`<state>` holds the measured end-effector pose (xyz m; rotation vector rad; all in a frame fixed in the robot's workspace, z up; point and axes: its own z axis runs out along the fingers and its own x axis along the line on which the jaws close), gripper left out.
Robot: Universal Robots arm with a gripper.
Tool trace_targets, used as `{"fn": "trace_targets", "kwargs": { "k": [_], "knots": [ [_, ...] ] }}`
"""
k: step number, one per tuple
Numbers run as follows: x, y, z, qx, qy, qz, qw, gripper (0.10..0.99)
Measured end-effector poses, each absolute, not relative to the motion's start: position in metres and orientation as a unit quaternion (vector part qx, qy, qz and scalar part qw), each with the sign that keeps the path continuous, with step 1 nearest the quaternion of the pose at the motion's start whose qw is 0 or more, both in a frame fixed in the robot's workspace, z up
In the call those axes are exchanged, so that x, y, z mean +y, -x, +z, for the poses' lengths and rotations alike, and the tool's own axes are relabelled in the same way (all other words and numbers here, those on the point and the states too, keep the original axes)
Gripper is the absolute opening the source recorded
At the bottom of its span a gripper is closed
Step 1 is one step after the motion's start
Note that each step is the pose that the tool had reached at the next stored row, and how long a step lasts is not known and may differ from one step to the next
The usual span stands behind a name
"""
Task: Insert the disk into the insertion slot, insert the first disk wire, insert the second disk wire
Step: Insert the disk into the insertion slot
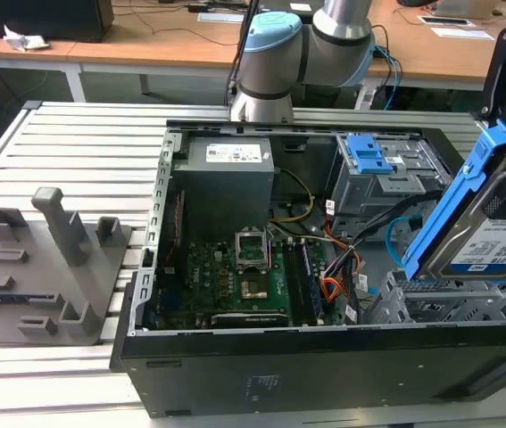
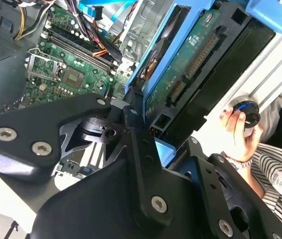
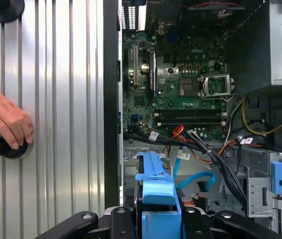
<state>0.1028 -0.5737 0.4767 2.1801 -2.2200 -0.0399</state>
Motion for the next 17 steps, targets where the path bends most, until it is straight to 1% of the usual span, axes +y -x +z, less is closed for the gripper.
{"fn": "trace_targets", "kwargs": {
  "k": [17],
  "knots": [
    [-0.574, -0.103, 0.462, -0.713, -0.701, -0.013, 0.015, 0.365]
  ]
}}
